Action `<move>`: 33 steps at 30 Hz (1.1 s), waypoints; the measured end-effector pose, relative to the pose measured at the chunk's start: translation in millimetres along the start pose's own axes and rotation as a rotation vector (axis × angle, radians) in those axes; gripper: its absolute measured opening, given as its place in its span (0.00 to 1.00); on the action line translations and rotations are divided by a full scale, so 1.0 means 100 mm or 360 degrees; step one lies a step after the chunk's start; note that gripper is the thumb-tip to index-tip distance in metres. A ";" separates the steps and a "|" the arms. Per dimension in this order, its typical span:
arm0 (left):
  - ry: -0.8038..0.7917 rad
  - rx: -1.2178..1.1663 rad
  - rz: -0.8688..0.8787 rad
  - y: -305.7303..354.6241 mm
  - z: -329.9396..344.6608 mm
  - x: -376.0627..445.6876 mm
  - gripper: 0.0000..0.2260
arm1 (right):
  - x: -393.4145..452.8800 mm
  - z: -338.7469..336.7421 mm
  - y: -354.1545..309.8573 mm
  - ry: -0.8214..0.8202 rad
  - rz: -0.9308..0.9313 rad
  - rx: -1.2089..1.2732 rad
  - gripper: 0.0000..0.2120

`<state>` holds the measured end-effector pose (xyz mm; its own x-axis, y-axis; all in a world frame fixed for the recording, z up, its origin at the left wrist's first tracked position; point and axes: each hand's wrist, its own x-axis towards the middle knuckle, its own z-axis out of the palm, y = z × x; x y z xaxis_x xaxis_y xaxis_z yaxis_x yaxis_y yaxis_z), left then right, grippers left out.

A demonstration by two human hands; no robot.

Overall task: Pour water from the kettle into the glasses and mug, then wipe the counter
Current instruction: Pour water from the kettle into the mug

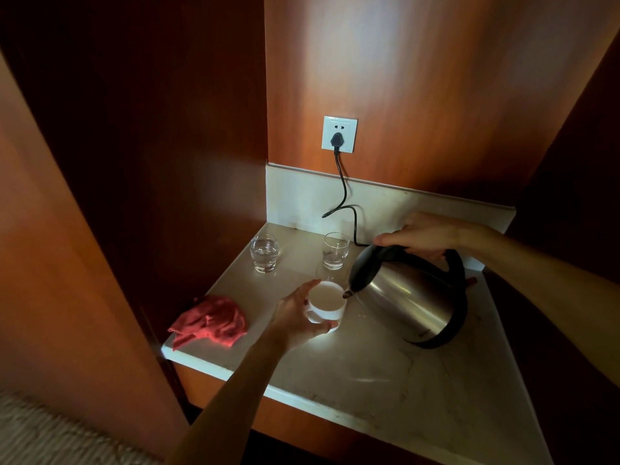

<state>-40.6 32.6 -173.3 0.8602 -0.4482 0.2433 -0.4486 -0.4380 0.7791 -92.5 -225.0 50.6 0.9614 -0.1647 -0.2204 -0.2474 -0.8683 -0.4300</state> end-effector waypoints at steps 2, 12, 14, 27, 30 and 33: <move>-0.0003 0.0012 -0.0004 0.00 0.00 0.00 0.45 | 0.01 -0.01 -0.02 -0.0011 -0.0011 -0.0020 0.29; 0.0043 0.0037 0.0043 -0.01 0.02 -0.02 0.44 | 0.00 -0.05 -0.09 -0.0088 -0.0067 -0.0088 0.30; 0.0027 0.0057 0.0050 -0.02 0.01 -0.02 0.44 | 0.02 -0.05 -0.10 -0.0078 -0.0072 -0.0120 0.30; 0.0005 0.0033 0.0053 0.03 -0.02 -0.04 0.44 | 0.03 -0.06 -0.13 -0.0133 -0.0073 -0.0117 0.32; 0.0000 0.0049 0.0041 0.04 -0.02 -0.03 0.44 | 0.04 -0.06 -0.14 -0.0133 -0.0073 -0.0127 0.33; -0.0011 0.0053 0.0026 0.03 -0.02 -0.03 0.44 | 0.05 -0.07 -0.15 -0.0124 -0.0077 -0.0128 0.32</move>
<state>-44.4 34.7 -170.3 0.8509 -0.4610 0.2519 -0.4706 -0.4558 0.7555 -83.3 -215.8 61.9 0.9590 -0.0877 -0.2696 -0.1875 -0.9095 -0.3710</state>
